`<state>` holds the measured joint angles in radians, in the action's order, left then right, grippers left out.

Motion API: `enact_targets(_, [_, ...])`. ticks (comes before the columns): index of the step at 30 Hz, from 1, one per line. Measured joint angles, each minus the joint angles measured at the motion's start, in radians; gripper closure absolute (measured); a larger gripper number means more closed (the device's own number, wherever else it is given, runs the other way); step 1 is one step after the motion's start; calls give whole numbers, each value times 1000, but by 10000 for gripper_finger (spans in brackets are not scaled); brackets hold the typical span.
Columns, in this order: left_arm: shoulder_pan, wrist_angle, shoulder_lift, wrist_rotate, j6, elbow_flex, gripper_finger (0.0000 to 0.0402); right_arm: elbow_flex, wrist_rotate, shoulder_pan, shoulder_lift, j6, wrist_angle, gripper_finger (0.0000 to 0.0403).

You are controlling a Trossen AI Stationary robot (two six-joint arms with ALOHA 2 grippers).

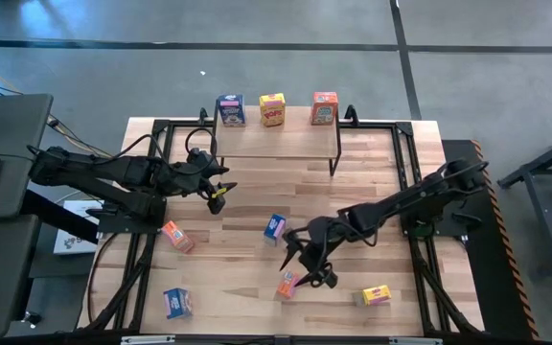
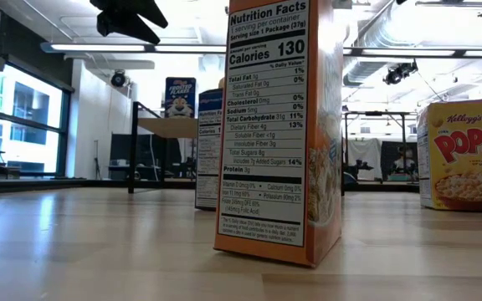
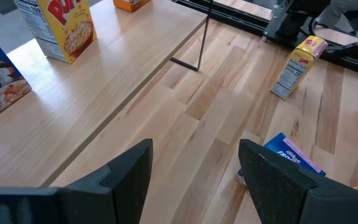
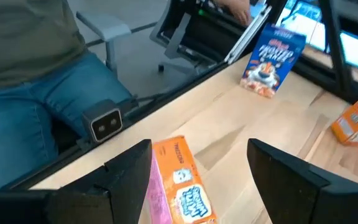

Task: Stack cereal on shelf
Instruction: Put the right orange cereal box and aligned with the other orange cereal box on the shelf

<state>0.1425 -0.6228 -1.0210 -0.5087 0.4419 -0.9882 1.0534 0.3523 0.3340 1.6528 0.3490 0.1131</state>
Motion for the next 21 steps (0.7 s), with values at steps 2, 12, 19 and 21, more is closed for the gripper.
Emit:
enact_targets(2, [0,0,0,0,0,0,172,0,0,0,12,-4,-1,146])
enact_targets(12, [0,0,0,0,0,0,172,0,39,0,33,-11,-31,146])
enact_targets(19, [0,0,0,0,0,0,172,0,43,0,59,-12,-41,146])
enact_targets(21, [0,0,0,0,0,-1,172,0,41,0,72,-15,-39,146])
